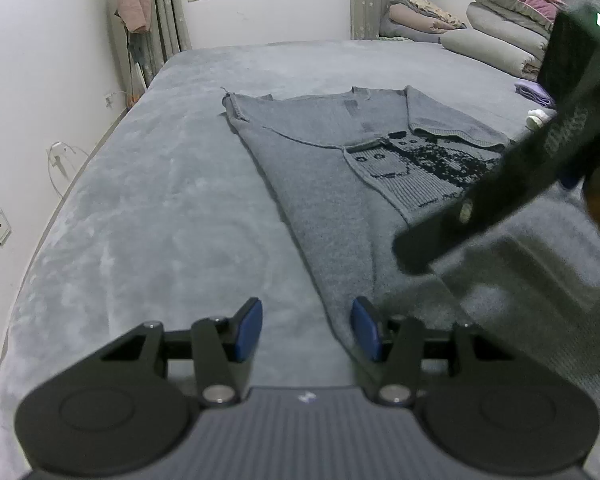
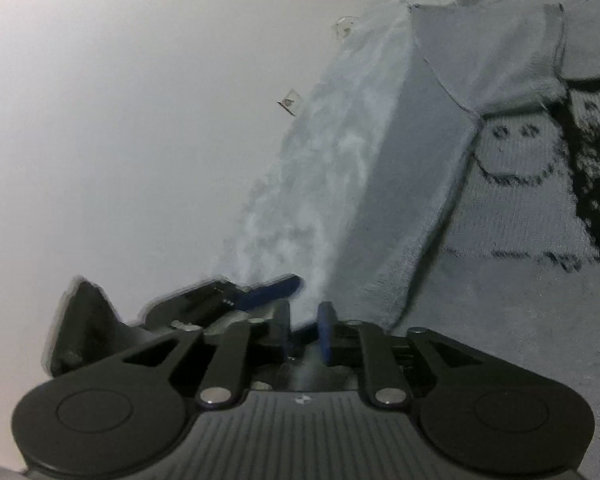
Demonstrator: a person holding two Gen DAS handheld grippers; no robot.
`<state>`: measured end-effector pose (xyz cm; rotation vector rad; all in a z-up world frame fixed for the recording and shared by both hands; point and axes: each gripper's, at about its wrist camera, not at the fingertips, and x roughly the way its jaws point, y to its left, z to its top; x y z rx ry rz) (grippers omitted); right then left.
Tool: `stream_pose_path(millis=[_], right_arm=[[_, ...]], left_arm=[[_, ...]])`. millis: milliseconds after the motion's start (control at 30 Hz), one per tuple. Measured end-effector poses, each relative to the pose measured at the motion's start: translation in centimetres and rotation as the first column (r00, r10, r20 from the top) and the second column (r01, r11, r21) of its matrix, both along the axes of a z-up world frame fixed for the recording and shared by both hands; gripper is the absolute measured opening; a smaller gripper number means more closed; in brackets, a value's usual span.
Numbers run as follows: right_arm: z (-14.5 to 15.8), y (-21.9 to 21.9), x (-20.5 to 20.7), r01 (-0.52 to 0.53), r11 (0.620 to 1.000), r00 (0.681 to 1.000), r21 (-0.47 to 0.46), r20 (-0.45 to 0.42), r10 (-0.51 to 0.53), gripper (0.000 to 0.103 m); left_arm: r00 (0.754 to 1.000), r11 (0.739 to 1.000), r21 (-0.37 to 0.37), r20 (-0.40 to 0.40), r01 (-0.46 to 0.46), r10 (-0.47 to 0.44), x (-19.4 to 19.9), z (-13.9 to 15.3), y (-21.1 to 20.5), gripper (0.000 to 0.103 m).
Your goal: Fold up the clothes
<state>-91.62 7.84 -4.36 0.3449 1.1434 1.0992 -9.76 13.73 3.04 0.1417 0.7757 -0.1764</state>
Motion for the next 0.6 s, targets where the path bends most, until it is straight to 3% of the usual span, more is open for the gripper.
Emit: stream_pose_path(millis=[133,233,367,500,600], right_arm=[[-1.1,-2.1,0.1,0.056,0.998,0.998,0.014,0.014,-0.056,0.020],[-1.2,-3.4,0.7,0.133,0.991,0.988,0.007,0.079,-0.133,0.042],[-2.8,-3.5,0.8,0.134,0.991,0.988,0.026,0.079,-0.136,0.042],[-3.0,-2.1,-0.7,0.083,0.996,0.979,0.040,0.182,-0.089,0.040],[-2.2,-2.0,-1.4,0.027,0.997,0.980,0.069,0.197,-0.040,0.038]], left_arm=[[1.000,1.000,0.012,0.003,0.001,-0.001,-0.1,-0.1,-0.1,0.048],[1.000,1.000,0.022,0.006,0.001,-0.001,-0.1,-0.1,-0.3,0.048],[1.000,1.000,0.016,0.003,-0.004,0.004,0.1,-0.2,-0.2,0.049],[1.000,1.000,0.010,0.000,-0.011,0.011,0.0,-0.2,0.0,0.049],[1.000,1.000,0.012,0.001,-0.014,0.014,-0.1,-0.2,0.2,0.049]])
